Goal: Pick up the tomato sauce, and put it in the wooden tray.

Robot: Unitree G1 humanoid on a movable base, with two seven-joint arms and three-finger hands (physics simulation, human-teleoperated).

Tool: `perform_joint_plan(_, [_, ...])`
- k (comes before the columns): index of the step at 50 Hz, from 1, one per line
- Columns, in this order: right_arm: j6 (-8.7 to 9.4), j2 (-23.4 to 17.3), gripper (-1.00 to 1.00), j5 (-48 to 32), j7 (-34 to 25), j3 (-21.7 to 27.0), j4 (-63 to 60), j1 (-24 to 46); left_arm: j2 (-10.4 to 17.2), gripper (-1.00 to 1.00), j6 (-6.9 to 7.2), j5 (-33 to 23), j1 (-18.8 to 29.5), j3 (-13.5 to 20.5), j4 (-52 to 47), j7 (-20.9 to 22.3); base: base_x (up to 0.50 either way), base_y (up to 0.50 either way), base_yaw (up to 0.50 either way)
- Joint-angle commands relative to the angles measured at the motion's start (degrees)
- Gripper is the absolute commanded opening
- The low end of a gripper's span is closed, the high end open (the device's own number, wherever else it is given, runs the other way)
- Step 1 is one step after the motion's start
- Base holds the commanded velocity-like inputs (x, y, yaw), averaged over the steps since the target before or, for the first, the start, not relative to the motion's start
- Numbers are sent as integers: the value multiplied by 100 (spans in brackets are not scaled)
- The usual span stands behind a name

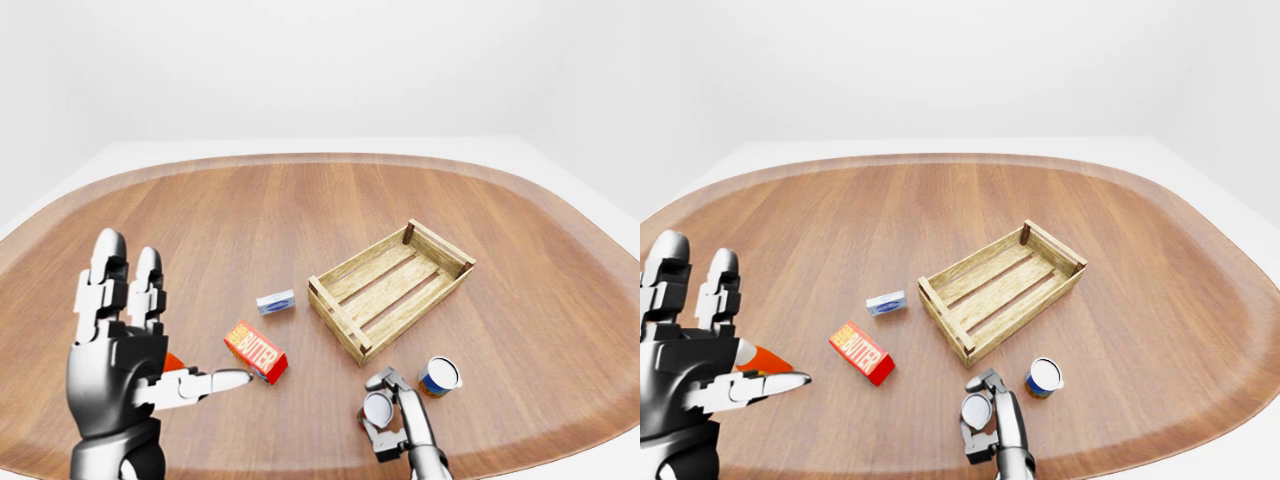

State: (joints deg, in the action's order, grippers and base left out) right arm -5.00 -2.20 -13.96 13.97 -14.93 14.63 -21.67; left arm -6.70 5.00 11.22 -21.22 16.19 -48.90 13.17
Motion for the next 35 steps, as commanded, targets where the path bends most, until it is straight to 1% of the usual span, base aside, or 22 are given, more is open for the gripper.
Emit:
perform_joint_plan(1, [0, -10, -100, -93, -18, -1, -126, -60, -22, 100, 0, 27, -19, 28, -43, 26, 0, 0, 0])
perform_joint_plan(5, [30, -26, -100, -113, -11, -43, -260, -111, -30, 100, 0, 29, -14, 39, -48, 31, 0, 0, 0])
perform_joint_plan(9, [164, -71, -100, -124, 10, -125, -596, -226, -30, 100, 0, -20, -8, -9, -7, 19, 0, 0, 0])
perform_joint_plan(11, [285, -121, -100, -140, 34, -214, -958, -350, -23, 100, 0, -32, -11, -26, 9, 10, 0, 0, 0])
perform_joint_plan(12, [398, -158, -100, -149, 33, -284, -1219, -435, -17, 100, 0, -27, -11, -23, -1, 5, 0, 0, 0])
perform_joint_plan(14, [544, -241, -100, -138, 77, -408, -1581, -536, -13, 100, 0, -27, -9, -23, 1, 0, 0, 0, 0])
perform_joint_plan(15, [732, -318, -100, -190, 94, -551, -2083, -703, -11, 100, 0, -33, -6, -29, 11, -3, 0, 0, 0])
perform_joint_plan(17, [965, -493, -100, -190, 195, -796, -2699, -883, -7, 100, 0, -34, -4, -33, 13, -8, 0, 0, 0])
perform_joint_plan(18, [1000, -588, -100, -171, 270, -907, -2936, -938, -5, 100, 0, -33, -4, -33, 12, -9, 0, 0, 0])
perform_joint_plan(20, [1000, -805, -100, -142, 437, -1139, -3469, -1048, -3, 100, 0, -23, -4, -26, 10, -9, 0, 0, 0])
perform_joint_plan(21, [1000, -948, -100, -186, 526, -1297, -3963, -1165, -2, 100, 0, -2, -9, -7, -4, -4, 0, 0, 0])
perform_joint_plan(23, [1000, -1175, -100, -119, 714, -1500, -4317, -1174, -7, 100, 0, 9, -11, 12, -16, 3, 0, 0, 0])
perform_joint_plan(24, [1000, -1216, -100, -87, 758, -1530, -4333, -1157, -8, 100, 0, 9, -10, 13, -17, 4, 0, 0, 0])
perform_joint_plan(27, [1000, -1513, -100, -105, 1010, -1799, -4965, -1179, -13, 100, 0, 16, 3, 26, -22, 5, 0, 0, 0])
perform_joint_plan(31, [1000, -1765, -100, -84, 1219, -1995, -5500, -1118, -17, 100, 0, 9, 3, 21, -26, 7, 0, 0, 0])
perform_joint_plan(35, [1000, -1899, -100, -62, 1318, -2056, -5945, -1014, -13, 100, 0, 10, 13, 27, -29, -2, 0, 0, 0])
